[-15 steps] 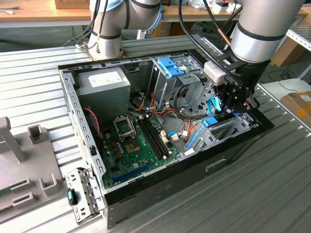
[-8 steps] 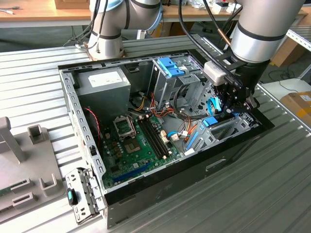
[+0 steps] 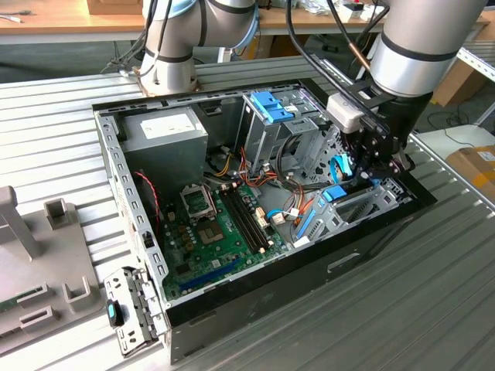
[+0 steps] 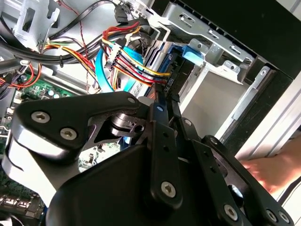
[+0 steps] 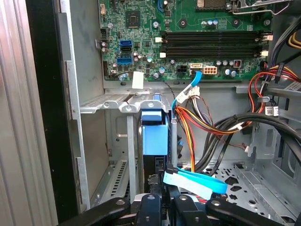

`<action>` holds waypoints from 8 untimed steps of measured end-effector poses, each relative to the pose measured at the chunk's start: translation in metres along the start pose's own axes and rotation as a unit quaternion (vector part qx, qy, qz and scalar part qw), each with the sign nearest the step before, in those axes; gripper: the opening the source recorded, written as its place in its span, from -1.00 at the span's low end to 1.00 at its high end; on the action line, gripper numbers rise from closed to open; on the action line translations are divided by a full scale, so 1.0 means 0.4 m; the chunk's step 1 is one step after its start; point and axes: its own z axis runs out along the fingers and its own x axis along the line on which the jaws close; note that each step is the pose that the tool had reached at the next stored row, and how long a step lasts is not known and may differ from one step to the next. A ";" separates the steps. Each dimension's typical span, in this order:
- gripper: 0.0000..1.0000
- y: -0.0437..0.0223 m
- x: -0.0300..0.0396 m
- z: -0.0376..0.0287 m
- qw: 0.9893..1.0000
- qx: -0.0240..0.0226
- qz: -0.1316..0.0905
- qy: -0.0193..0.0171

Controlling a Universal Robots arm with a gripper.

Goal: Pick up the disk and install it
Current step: 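Insert the first disk wire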

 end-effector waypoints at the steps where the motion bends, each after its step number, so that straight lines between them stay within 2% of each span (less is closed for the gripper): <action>1: -0.66 0.000 0.000 0.001 1.000 0.000 0.000 0.000; 8: -0.66 -0.004 0.000 0.008 1.000 0.000 0.000 0.000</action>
